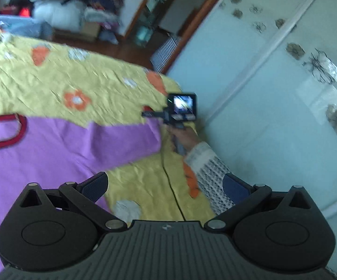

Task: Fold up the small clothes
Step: 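Move the right tool to the red sleeve cuff and close on it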

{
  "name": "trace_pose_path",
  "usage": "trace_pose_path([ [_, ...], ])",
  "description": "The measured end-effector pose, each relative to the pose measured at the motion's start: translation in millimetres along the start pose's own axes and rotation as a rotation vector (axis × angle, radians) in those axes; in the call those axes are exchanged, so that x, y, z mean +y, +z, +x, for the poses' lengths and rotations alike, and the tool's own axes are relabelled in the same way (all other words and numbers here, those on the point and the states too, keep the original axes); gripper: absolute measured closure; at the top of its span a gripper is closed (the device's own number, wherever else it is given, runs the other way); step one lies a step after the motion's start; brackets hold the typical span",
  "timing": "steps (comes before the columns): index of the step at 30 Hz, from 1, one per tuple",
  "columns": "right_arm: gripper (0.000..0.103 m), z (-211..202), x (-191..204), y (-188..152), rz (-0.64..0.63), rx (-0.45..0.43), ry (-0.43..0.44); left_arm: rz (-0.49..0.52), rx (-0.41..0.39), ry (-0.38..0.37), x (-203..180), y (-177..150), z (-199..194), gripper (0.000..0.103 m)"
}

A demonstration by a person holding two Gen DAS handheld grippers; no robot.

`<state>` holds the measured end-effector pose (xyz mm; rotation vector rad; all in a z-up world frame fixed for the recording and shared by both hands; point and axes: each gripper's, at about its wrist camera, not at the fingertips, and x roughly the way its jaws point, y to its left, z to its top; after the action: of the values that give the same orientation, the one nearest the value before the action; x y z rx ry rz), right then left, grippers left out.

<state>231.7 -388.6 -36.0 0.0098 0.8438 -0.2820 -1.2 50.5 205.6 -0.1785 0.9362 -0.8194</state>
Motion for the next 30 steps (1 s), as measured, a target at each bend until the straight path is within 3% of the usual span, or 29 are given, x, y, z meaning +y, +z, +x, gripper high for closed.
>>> trace_pose_path([
  [2, 0.0, 8, -5, -1, 0.023, 0.012, 0.076, 0.006, -0.031, 0.009, 2, 2, -4, 0.0],
  [6, 0.003, 15, -12, -1, 0.048, -0.011, 0.089, 0.081, -0.109, 0.069, 6, 1, -6, 0.0],
  [8, 0.019, 19, -21, -2, 0.096, -0.002, 0.119, 0.083, -0.125, 0.18, 19, -12, -7, 0.0],
  [11, 0.043, 20, -35, -5, 0.13, 0.001, 0.137, 0.071, -0.064, 0.387, 56, -44, 18, 0.0],
  [14, 0.044, 18, -49, -7, 0.183, 0.005, 0.198, -0.035, 0.011, 0.531, 110, -80, 40, 0.0],
  [16, 0.044, 15, -57, -6, 0.212, 0.003, 0.222, -0.15, 0.056, 0.578, 148, -101, 47, 0.0],
  [18, 0.047, 14, -63, -6, 0.238, 0.013, 0.266, -0.275, 0.095, 0.589, 182, -121, 45, 0.0],
  [19, 0.058, 14, -62, -7, 0.231, 0.021, 0.276, -0.327, 0.106, 0.591, 197, -128, 42, 0.0],
  [20, 0.091, 14, -60, -8, 0.222, 0.032, 0.289, -0.369, 0.109, 0.598, 209, -135, 35, 0.0],
  [22, 0.094, 13, -56, -9, 0.212, 0.034, 0.31, -0.42, 0.102, 0.62, 225, -143, 25, 0.0],
  [26, 0.095, -4, -50, -10, 0.187, -0.025, 0.284, -0.412, 0.055, 0.639, 221, -135, 14, 0.0],
  [28, 0.096, -19, -49, -11, 0.161, -0.061, 0.248, -0.394, 0.046, 0.583, 209, -120, 17, 0.0],
  [30, 0.096, -37, -52, -14, 0.144, -0.093, 0.219, -0.397, 0.037, 0.475, 192, -108, 18, 0.0],
])
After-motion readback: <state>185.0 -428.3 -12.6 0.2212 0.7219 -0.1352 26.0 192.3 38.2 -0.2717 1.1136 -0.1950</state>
